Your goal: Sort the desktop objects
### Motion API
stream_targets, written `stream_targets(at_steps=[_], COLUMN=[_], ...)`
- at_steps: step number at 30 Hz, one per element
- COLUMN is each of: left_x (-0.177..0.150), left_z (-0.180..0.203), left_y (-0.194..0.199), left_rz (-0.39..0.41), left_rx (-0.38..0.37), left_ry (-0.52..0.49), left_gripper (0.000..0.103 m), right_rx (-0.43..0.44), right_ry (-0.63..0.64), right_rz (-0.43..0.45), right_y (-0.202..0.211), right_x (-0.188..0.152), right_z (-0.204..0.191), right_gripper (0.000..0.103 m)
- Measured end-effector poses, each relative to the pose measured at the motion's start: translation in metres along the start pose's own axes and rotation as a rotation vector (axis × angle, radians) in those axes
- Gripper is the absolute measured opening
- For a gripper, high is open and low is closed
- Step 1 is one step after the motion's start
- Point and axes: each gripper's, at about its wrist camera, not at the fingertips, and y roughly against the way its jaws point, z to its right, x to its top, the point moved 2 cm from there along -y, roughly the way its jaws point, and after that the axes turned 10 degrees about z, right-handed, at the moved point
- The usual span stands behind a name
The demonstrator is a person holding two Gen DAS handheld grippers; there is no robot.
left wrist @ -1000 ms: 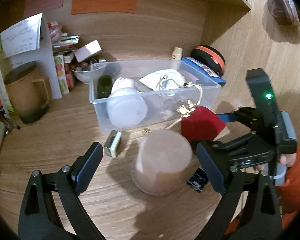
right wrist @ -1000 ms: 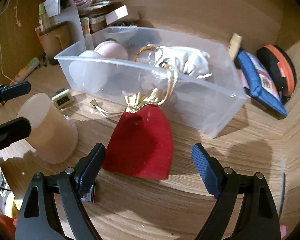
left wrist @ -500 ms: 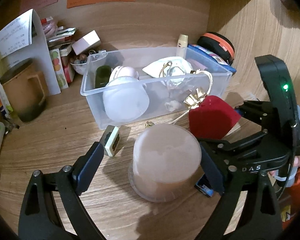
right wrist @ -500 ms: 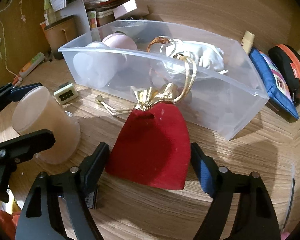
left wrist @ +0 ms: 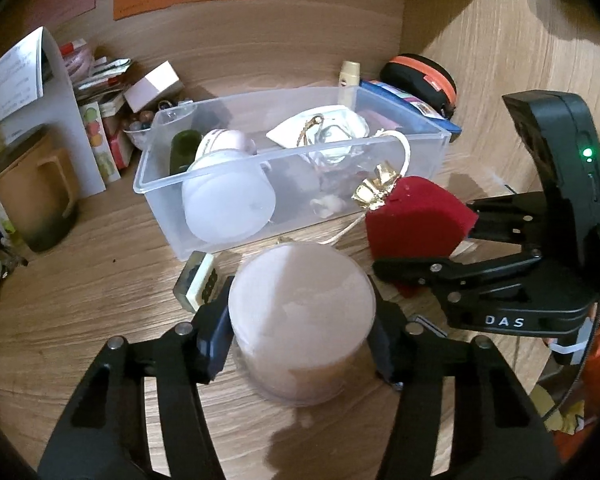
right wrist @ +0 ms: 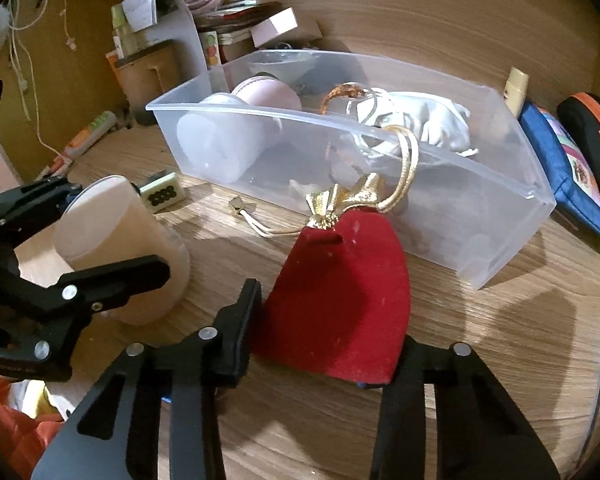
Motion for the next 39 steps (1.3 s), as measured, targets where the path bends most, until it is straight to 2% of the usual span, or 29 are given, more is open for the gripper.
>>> stream_targets(at_steps=[2, 5, 9, 14, 20, 30, 39], left_x=[0.000, 0.000, 0.000, -0.001, 0.000, 0.008, 0.021], left_z=[0.000, 0.000, 0.000, -0.003, -0.006, -0.016, -0.028], left_y=[0.000, 0.000, 0.000, 0.001, 0.006, 0.021, 0.034], left_rz=[0.002, 0.003, 0.004, 0.009, 0.033, 0.085, 0.139], left_rx=[0.002, 0.006, 0.017, 0.037, 0.049, 0.061, 0.096], left_ry=[-0.001, 0.001, 0.007, 0.020, 0.045, 0.076, 0.077], left_gripper=[0.057, 0.057, 0.057, 0.056, 0.056, 0.056, 0.056], right_rx=[0.009, 0.009, -0.018, -0.047, -0.076, -0.081, -0.056], right_ry=[-0.006, -0.016, 0.004, 0.023, 0.067, 0.083, 0.100], right_rz=[0.009, 0.026, 0.054, 0.096, 0.154, 0.200, 0.223], right_y=[0.002, 0.007, 0.014, 0.026, 0.043, 0.059, 0.064], right_x=[0.000, 0.001, 0.003, 0.007, 0.013, 0.023, 0.031], right_z=[0.001, 0.005, 0.005, 0.003, -0.004, -0.011, -0.017], right_gripper=[0.025, 0.020, 0.019, 0.011, 0.009, 0.009, 0.007])
